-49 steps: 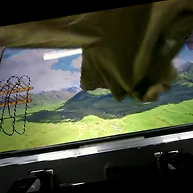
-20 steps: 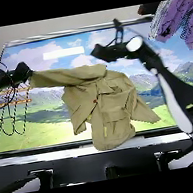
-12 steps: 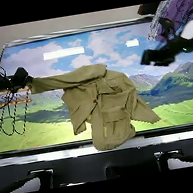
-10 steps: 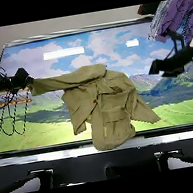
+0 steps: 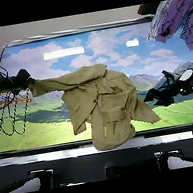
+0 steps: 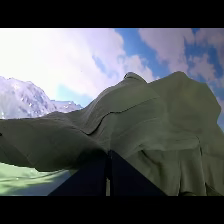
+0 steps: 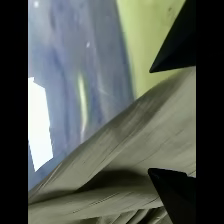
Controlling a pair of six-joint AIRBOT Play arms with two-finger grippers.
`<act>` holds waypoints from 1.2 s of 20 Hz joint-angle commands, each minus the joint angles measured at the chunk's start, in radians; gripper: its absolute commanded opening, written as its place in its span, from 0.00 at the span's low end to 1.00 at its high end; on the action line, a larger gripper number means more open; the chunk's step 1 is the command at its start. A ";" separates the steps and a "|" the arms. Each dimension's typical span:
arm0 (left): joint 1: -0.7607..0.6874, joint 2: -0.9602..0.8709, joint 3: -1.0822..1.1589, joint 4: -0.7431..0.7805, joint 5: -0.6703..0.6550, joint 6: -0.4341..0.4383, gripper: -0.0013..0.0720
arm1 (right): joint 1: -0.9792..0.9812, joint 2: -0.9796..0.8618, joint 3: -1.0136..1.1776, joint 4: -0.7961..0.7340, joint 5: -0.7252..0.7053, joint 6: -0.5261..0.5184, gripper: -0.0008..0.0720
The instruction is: Fold the clothes and pants, and hang the long-sleeved shirts on hangers.
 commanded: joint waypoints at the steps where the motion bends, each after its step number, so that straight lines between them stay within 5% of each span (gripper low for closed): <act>1: -0.001 -0.002 0.000 0.000 -0.001 0.000 0.04 | -0.003 -0.064 -0.037 0.102 -0.052 -0.061 0.94; 3: -0.001 -0.003 0.000 0.000 -0.001 0.000 0.04 | -0.003 -0.100 -0.037 0.137 -0.052 -0.050 0.80; 5: -0.001 -0.003 0.000 0.000 -0.001 0.000 0.04 | -0.003 -0.113 -0.037 0.196 -0.043 -0.068 0.20; 6: -0.001 -0.003 0.000 0.000 -0.001 0.000 0.04 | -0.003 -0.105 -0.034 0.238 -0.043 -0.089 0.05; 9: 0.000 0.006 0.002 -0.001 0.023 0.000 0.04 | -0.003 -0.033 0.079 0.319 -0.064 -0.079 0.05; 15: 0.010 0.066 0.326 -0.007 0.044 -0.003 0.04 | -0.003 0.125 0.773 0.288 -0.203 0.105 0.05; 19: 0.055 0.147 0.628 -0.006 0.058 -0.003 0.04 | -0.003 0.233 1.115 0.041 -0.324 0.218 0.05; 24: 0.156 0.363 0.727 0.087 0.114 -0.076 0.04 | -0.003 0.484 1.159 -0.364 -0.399 0.376 0.05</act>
